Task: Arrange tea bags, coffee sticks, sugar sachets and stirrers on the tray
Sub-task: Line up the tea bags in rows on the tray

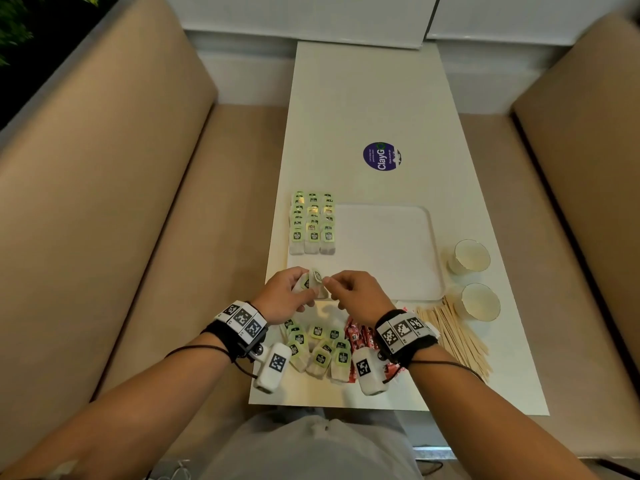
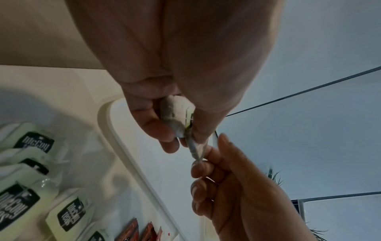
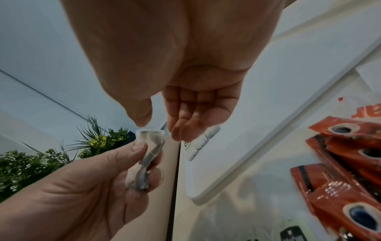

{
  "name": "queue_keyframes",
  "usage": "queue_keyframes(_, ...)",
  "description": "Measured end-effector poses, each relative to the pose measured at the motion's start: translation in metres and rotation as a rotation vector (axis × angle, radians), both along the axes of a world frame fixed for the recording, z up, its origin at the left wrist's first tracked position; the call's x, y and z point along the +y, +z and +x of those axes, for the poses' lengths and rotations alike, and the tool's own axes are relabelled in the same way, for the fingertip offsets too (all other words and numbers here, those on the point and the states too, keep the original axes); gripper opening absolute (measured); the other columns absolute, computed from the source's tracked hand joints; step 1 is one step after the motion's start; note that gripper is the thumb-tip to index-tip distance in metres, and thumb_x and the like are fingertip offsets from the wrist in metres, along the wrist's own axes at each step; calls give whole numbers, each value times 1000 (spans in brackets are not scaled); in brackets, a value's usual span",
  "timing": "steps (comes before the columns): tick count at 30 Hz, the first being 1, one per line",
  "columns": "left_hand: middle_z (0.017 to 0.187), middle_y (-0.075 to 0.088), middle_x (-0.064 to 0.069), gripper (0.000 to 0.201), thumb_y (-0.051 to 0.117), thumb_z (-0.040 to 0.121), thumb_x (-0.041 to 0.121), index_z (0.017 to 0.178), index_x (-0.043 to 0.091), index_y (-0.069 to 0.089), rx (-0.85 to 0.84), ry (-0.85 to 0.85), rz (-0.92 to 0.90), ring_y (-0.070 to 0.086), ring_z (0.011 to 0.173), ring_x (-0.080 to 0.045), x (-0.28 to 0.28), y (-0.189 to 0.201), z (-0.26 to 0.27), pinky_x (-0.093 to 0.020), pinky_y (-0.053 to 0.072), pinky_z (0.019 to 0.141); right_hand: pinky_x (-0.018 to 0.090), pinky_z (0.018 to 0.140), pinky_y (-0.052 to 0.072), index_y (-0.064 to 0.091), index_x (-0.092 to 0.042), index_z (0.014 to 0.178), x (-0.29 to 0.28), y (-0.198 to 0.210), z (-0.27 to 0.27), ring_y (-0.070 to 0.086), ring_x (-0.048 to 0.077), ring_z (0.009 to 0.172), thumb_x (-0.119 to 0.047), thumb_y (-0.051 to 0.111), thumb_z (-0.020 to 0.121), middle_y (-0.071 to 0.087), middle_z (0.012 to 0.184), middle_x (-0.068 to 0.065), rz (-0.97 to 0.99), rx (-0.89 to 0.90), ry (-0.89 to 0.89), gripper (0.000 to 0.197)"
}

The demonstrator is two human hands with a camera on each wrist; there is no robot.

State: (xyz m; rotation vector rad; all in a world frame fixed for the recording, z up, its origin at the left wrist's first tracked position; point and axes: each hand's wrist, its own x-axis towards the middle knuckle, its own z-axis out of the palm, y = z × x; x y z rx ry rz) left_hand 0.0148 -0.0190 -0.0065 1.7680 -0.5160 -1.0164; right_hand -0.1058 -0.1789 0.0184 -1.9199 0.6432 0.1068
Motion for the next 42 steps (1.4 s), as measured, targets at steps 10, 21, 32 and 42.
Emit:
queue_keyframes(10,83,72,-4,18,74,89,10,103,19,67,-20,-34,26,66,72,-13,7,9,11,-26,52,60,32,71,54,68,-13,88,8,-1,19,70,19,72,-36,66,97,73,81,3,26,-46,33,25)
queue_keyframes(21,87,72,-15,8,68,96,19,98,12,67,28,74,-10,67,71,-16,11,10,15,-25,51,57,40,73,57,67,-12,86,18,-3,21,71,23,72,-43,67,95,73,80,2,72,-54,16,32)
queue_keyframes(32,85,71,-8,5,63,98,9,102,9,66,56,119,-16,67,67,-14,15,5,27,-24,52,56,34,72,55,72,-16,83,28,-13,24,71,14,70,-37,65,97,73,75,5,81,20,26,26)
queue_keyframes(42,85,71,-8,7,65,96,7,98,14,66,137,212,-15,66,68,-16,14,0,47,-23,54,57,22,65,50,71,-9,89,23,-25,50,68,8,66,-36,63,99,76,85,7,74,44,11,29)
